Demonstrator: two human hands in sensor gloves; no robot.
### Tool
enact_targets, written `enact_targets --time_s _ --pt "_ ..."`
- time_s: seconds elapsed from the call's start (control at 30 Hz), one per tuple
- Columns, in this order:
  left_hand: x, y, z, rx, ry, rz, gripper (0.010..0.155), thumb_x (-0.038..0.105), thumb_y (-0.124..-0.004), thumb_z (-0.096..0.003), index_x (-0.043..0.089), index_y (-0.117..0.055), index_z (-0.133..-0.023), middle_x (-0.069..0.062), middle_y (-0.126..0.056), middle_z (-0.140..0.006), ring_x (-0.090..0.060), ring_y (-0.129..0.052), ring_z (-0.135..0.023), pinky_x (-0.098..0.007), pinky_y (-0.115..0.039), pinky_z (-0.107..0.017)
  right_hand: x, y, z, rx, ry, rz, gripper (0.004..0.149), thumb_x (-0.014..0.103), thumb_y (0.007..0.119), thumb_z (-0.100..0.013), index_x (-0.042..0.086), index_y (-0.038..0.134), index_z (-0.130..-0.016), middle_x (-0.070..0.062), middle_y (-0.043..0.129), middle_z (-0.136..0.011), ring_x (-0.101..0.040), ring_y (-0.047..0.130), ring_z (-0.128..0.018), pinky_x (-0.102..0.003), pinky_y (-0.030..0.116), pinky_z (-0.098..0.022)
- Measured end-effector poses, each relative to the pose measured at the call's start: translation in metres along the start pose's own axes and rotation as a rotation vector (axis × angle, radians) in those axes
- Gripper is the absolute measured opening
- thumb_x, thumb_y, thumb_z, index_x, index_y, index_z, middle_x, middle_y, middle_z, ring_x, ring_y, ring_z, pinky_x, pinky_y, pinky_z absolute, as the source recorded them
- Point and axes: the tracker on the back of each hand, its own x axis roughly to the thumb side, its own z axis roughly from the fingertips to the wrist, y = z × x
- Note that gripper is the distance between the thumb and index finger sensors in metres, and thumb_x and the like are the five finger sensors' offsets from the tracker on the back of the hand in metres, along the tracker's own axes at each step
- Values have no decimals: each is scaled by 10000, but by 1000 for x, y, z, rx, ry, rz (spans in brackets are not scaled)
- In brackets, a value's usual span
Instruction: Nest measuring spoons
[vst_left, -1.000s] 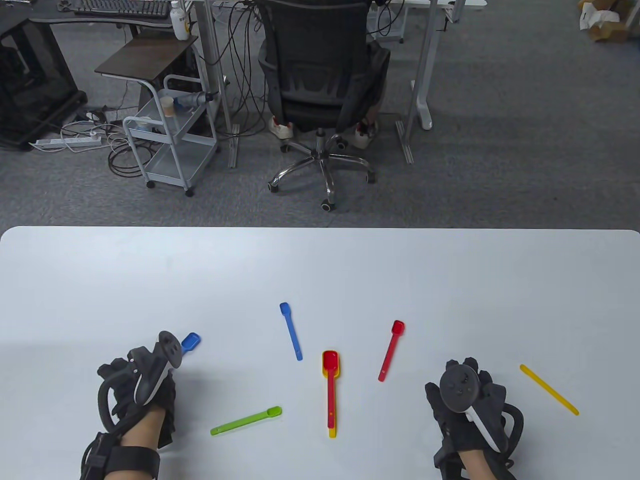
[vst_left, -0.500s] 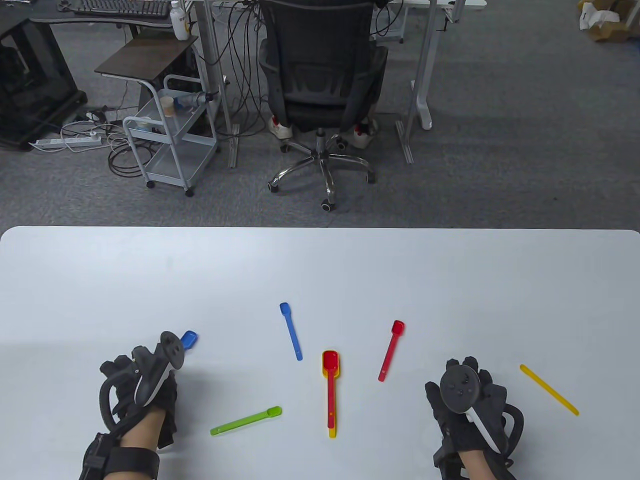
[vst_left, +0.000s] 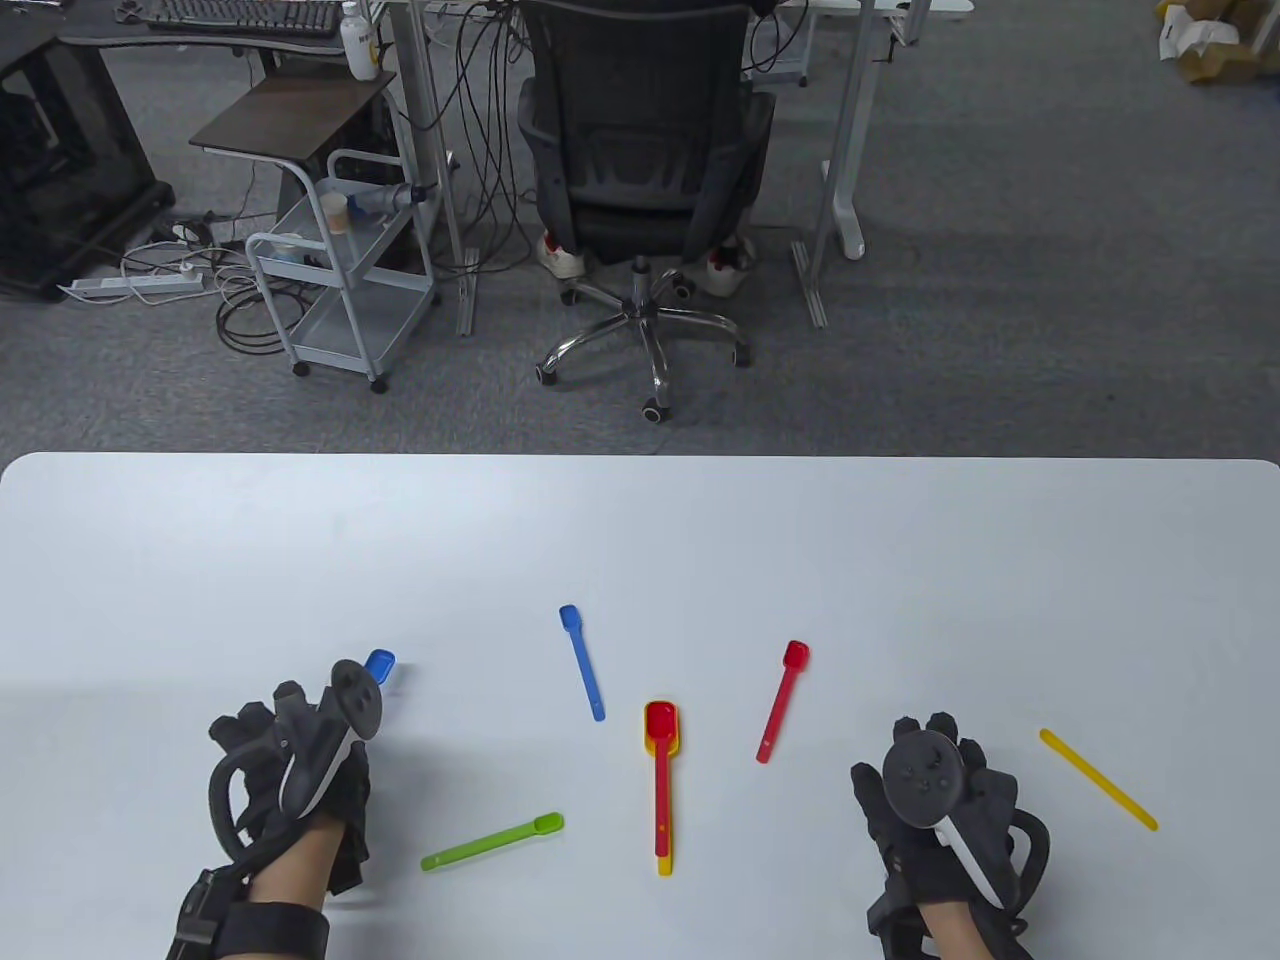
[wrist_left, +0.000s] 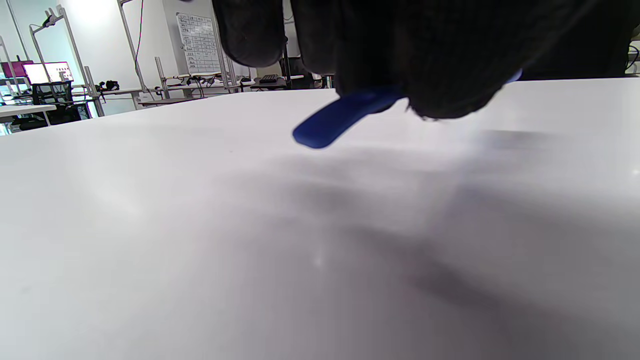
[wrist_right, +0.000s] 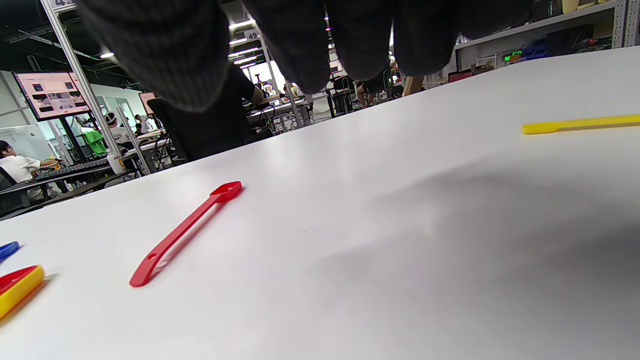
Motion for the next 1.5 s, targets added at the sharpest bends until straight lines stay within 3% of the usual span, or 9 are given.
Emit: enact_targets --time_s 0.63,1.5 --pt "56 37 47 49 -75 56 476 434 -982 -393 101 -977 -734 -72 -722 -1146 -491 -764 -1069 -668 -495 -796 -4 -2 1 -2 11 -17 696 490 750 -509 98 675 -1079 -286 570 -1195 -603 617 -1001 -694 530 -686" --pt "162 40 119 35 -198 116 492 450 -977 -385 73 -984 -701 -95 -730 -1131 -506 -768 -1050 -669 -492 -786 -6 -3 1 13 21 -16 698 493 749 -508 94 678 -1077 -288 570 -1195 -604 621 -999 -694 533 -683"
